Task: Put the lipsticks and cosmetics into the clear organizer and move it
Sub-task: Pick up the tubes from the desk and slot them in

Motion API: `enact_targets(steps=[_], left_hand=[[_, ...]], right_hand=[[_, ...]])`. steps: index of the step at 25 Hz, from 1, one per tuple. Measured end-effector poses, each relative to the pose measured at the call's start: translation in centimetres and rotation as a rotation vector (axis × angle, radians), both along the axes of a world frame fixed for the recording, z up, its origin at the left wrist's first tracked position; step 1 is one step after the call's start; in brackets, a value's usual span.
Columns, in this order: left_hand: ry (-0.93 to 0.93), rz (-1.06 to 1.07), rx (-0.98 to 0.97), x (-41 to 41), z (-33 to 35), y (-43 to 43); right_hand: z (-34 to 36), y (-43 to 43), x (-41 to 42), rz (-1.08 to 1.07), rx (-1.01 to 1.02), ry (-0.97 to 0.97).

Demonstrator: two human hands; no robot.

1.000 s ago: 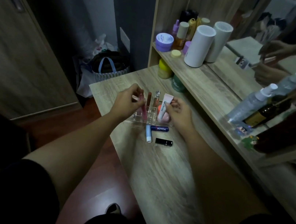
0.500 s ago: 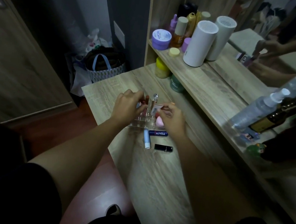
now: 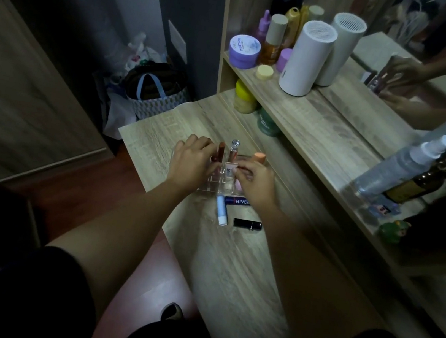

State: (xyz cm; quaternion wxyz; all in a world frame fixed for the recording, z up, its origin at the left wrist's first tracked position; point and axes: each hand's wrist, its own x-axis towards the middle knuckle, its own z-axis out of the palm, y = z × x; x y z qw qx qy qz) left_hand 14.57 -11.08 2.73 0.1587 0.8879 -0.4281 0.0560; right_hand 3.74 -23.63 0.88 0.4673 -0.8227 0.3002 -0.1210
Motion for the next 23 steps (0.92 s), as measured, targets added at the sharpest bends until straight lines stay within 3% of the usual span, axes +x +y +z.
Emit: enact_targets(steps=[4, 19, 23], left_hand=[[0.040, -0.004, 0.076, 0.8, -0.9, -0.2], [0.092, -0.052, 0.078, 0.8, 0.1, -0.2], [0.101, -0.092, -0.054, -0.1, 0.8, 0.4]], right_hand=[[-1.0, 0.1, 0.4, -0.026, 0.040, 0.046], [0.3, -0.3, 0.2, -0.027, 0.032, 0.010], [0.6, -0.1, -0.8, -0.024, 0.012, -0.014]])
